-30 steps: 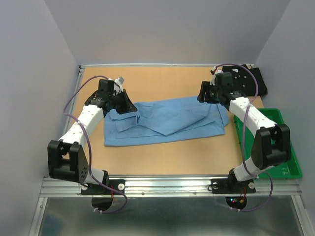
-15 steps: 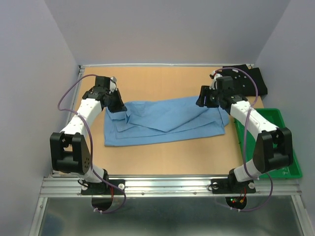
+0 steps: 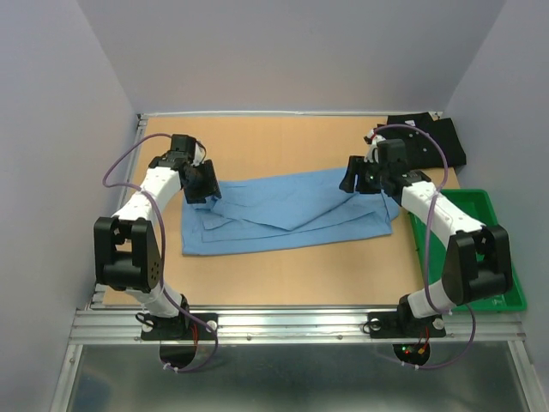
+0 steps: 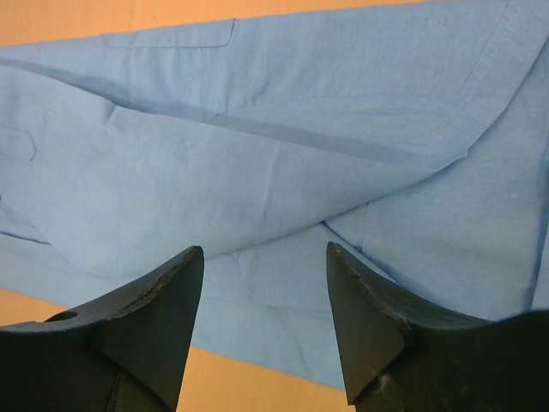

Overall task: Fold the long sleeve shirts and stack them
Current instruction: Fold the shirt

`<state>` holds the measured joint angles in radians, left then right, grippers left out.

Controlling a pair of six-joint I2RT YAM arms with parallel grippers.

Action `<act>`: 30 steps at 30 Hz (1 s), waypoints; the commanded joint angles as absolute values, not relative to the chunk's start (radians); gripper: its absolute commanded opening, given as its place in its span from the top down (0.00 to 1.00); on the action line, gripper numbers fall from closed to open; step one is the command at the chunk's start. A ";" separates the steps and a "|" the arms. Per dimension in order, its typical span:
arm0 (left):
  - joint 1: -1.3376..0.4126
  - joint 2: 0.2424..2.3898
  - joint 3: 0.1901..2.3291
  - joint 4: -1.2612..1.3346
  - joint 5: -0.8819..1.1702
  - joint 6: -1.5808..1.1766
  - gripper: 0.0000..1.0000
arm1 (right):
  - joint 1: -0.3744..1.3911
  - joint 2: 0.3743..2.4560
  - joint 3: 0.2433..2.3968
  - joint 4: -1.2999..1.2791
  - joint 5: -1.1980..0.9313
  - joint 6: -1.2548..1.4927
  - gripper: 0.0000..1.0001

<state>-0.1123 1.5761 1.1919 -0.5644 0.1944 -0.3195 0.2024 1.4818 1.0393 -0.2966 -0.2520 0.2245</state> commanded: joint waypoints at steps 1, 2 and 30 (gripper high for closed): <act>-0.092 1.578 1.197 -0.500 0.150 -0.305 0.29 | 0.196 1.439 1.012 -0.238 -0.281 0.225 0.36; -0.089 1.580 1.187 -0.480 0.156 -0.311 0.21 | 0.198 1.436 1.011 -0.235 -0.282 0.227 0.35; -0.057 1.577 0.899 -0.161 0.107 -0.436 0.32 | 0.196 1.351 0.919 -0.232 -0.299 0.252 0.35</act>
